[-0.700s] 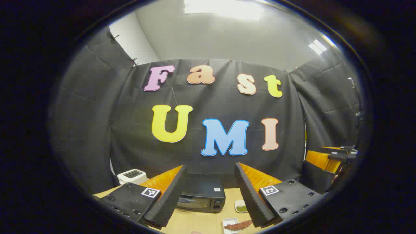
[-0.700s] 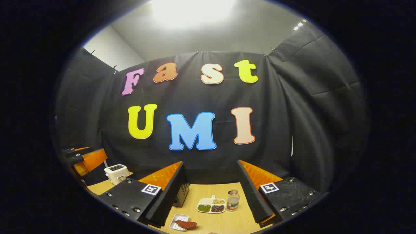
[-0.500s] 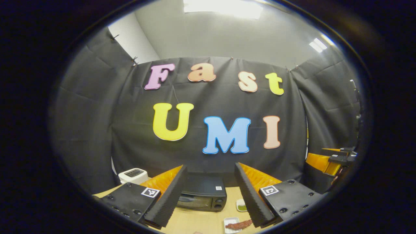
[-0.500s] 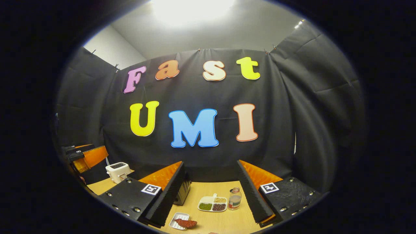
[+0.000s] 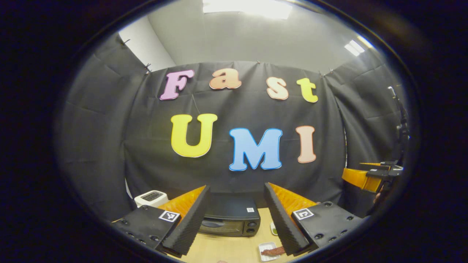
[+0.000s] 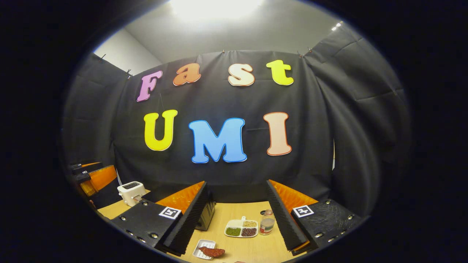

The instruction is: Open the electric oven with the left hand, put the food in, and close the electric oven.

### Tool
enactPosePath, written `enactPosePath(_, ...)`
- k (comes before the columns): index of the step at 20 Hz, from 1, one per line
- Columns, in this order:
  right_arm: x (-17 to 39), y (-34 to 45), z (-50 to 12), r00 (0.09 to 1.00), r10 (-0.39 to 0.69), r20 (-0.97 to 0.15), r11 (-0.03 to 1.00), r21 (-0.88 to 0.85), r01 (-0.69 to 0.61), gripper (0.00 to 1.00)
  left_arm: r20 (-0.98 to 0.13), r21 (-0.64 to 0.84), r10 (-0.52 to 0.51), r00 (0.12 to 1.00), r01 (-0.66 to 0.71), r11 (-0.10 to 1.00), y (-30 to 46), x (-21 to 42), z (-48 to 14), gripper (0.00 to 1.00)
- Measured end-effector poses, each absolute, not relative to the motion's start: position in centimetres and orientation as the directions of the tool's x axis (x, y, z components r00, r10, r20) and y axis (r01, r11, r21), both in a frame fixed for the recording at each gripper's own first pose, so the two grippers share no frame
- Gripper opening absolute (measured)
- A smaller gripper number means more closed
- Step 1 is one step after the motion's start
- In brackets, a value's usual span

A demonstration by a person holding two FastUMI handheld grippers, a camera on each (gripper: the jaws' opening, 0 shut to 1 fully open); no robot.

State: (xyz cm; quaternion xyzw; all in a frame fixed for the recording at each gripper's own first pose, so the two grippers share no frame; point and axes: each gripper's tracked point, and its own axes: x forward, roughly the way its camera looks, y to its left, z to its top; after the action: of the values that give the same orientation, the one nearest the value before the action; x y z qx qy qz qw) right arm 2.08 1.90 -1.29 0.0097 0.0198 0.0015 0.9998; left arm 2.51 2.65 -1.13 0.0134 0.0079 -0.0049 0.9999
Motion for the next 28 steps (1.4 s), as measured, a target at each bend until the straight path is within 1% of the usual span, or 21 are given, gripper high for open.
enactPosePath(2,2.2,2.5,-1.1,0.999,0.0,-0.038,1.0,0.027,0.001,0.95,-0.038,0.016,-0.014,0.999,0.015,1.0,3.6,3.7,-2.3,1.0)
enactPosePath(4,2.3,2.8,-1.2,0.999,-0.008,-0.036,1.0,0.029,0.009,0.95,-0.079,0.026,-0.011,0.997,0.013,1.0,5.0,5.2,-4.5,0.96)
enactPosePath(7,2.5,3.0,-1.2,0.999,-0.029,-0.026,0.999,0.019,0.029,0.95,-0.135,0.021,-0.022,0.991,0.025,0.999,6.4,7.3,-7.4,0.96)
enactPosePath(8,2.7,3.0,-1.5,0.999,-0.039,-0.03,0.999,0.015,0.04,0.95,-0.15,0.021,-0.026,0.988,0.03,0.999,6.7,8.0,-8.2,0.92)
enactPosePath(9,2.7,3.0,-1.7,0.998,-0.047,-0.037,0.999,0.014,0.048,0.95,-0.166,0.025,-0.031,0.986,0.035,0.999,7.1,8.5,-9.2,1.0)
enactPosePath(10,2.7,3.1,-2.0,0.998,-0.052,-0.044,0.999,0.015,0.052,0.96,-0.177,0.032,-0.036,0.984,0.043,0.999,7.4,9.3,-9.8,1.0)
enactPosePath(11,2.8,3.1,-2.3,0.997,-0.055,-0.051,0.998,0.013,0.056,0.95,-0.186,0.036,-0.044,0.982,0.052,0.998,7.6,9.9,-10.7,0.96)
enactPosePath(12,2.8,3.0,-2.5,0.996,-0.064,-0.059,0.998,0.008,0.065,0.95,-0.205,0.037,-0.051,0.977,0.06,0.998,7.9,10.6,-11.8,1.0)
enactPosePath(17,2.6,2.7,-4.2,0.989,-0.106,-0.1,0.994,-0.026,0.104,0.95,-0.305,0.065,-0.057,0.951,0.08,0.995,9.9,14.2,-18.5,0.96)
enactPosePath(18,2.5,2.7,-4.6,0.987,-0.112,-0.112,0.994,-0.027,0.11,0.96,-0.324,0.057,-0.062,0.944,0.085,0.995,10.1,14.8,-19.4,0.92)
enactPosePath(21,2.3,2.6,-5.6,0.981,-0.132,-0.143,0.991,-0.02,0.13,0.95,-0.378,0.035,-0.06,0.924,0.079,0.996,10.8,16.9,-22.4,0.92)
enactPosePath(23,2.3,2.5,-6.2,0.976,-0.146,-0.162,0.989,-0.019,0.144,0.95,-0.401,0.037,-0.048,0.915,0.068,0.997,11.6,18.0,-23.9,0.97)
enactPosePath(24,2.2,2.3,-6.5,0.973,-0.153,-0.17,0.988,-0.022,0.152,0.95,-0.412,0.039,-0.046,0.91,0.067,0.997,11.9,18.7,-24.6,0.97)
enactPosePath(25,2.2,2.2,-6.7,0.97,-0.163,-0.179,0.987,-0.025,0.161,0.95,-0.424,0.039,-0.044,0.904,0.067,0.997,12.2,19.3,-25.5,1.0)
enactPosePath(28,2.0,2.1,-7.4,0.964,-0.181,-0.194,0.983,-0.024,0.18,0.95,-0.481,0.021,-0.055,0.875,0.074,0.997,12.4,20.5,-28.5,1.0)
